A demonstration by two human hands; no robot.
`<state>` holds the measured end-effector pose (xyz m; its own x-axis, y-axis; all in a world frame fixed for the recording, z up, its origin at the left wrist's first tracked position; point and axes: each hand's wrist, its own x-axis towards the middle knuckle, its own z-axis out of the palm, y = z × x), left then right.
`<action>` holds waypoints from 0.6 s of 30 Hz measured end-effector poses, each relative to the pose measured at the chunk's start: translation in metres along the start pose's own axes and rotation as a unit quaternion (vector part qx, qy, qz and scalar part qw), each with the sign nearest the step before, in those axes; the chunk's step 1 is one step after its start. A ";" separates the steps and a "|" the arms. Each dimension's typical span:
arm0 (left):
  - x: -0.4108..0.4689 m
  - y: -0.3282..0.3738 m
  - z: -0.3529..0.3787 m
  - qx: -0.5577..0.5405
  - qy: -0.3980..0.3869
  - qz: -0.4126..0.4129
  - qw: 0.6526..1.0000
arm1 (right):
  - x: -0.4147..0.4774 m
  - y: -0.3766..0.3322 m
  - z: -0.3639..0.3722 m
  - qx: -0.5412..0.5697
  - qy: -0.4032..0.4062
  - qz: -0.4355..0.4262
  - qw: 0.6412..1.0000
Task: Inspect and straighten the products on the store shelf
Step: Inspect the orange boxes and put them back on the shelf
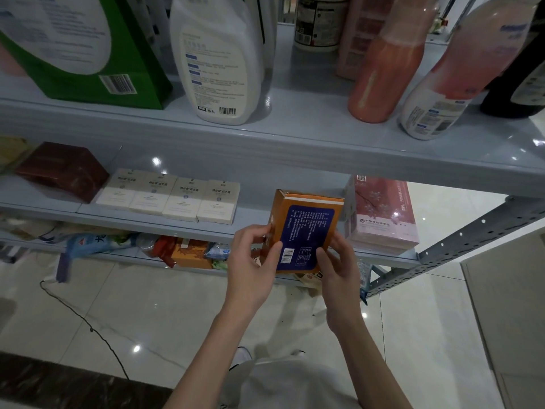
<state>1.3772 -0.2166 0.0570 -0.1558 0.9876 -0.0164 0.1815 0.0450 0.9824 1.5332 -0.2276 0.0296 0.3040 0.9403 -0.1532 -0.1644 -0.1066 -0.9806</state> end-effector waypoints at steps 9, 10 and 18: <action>0.004 -0.010 0.004 -0.042 0.026 -0.070 0.996 | 0.000 0.002 0.002 -0.085 -0.017 -0.070 0.994; 0.005 -0.010 0.004 -0.052 0.027 -0.071 0.996 | 0.000 0.002 0.002 -0.099 -0.022 -0.076 0.992; 0.010 -0.011 -0.002 -0.077 0.037 -0.092 0.992 | -0.002 -0.006 0.003 -0.053 -0.073 -0.070 0.993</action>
<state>1.3720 -0.2080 0.0462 -0.2440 0.9509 -0.1904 -0.0059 0.1949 0.9808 1.5306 -0.2279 0.0357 0.1756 0.9845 -0.0026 -0.0277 0.0023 -0.9996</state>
